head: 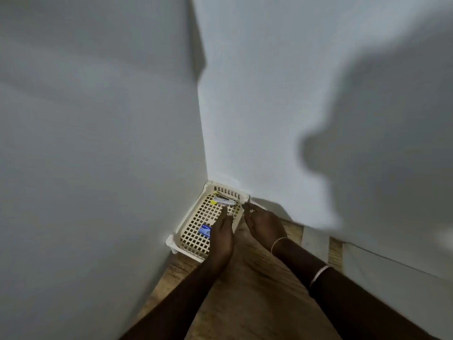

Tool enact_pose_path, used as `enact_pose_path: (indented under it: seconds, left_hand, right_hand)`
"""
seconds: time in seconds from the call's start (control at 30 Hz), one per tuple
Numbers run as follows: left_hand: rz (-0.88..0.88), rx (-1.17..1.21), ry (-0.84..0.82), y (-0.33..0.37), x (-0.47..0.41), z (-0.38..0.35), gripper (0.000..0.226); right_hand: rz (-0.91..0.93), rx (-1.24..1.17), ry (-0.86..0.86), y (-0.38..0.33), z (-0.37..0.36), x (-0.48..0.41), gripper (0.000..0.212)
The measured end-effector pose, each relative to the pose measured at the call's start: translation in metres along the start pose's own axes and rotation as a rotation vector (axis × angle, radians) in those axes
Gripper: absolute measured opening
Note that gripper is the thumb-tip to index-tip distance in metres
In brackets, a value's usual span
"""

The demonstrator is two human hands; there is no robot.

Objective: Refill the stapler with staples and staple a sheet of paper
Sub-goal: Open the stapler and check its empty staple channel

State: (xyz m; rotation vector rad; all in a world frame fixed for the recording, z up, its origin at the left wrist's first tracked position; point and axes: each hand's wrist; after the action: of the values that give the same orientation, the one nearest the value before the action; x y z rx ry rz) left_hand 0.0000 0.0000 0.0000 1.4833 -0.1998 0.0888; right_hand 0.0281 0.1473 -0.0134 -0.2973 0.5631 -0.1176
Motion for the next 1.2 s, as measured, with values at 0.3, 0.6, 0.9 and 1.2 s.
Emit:
enact_pose_path:
  seconds: [0.3, 0.6, 0.9, 1.2]
  left_hand:
    - [0.404, 0.335, 0.180, -0.003, -0.053, 0.008, 0.035]
    - [0.505, 0.362, 0.231, -0.026, -0.060, 0.017, 0.026]
    - [0.281, 0.222, 0.210, -0.005, -0.021, 0.026, 0.027]
    - [0.008, 0.072, -0.027, 0.014, 0.039, 0.012, 0.026]
  right_hand:
    - [0.024, 0.128, -0.229, -0.004, -0.072, -0.074, 0.025]
    - [-0.026, 0.096, -0.302, -0.006, -0.106, -0.086, 0.030]
    - [-0.426, -0.279, -0.104, -0.011, -0.090, -0.058, 0.029]
    - [-0.908, -1.098, 0.116, -0.016, 0.045, 0.016, 0.016]
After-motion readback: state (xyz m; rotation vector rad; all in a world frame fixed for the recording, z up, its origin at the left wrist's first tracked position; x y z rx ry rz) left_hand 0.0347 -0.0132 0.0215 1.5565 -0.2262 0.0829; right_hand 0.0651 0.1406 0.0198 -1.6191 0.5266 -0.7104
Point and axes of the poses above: each hand's wrist, its own x-axis away from the middle knuckle, its own z-axis out of the back of the hand, y = z × x, and after that the axes turned 13 degrees about y, right-handed
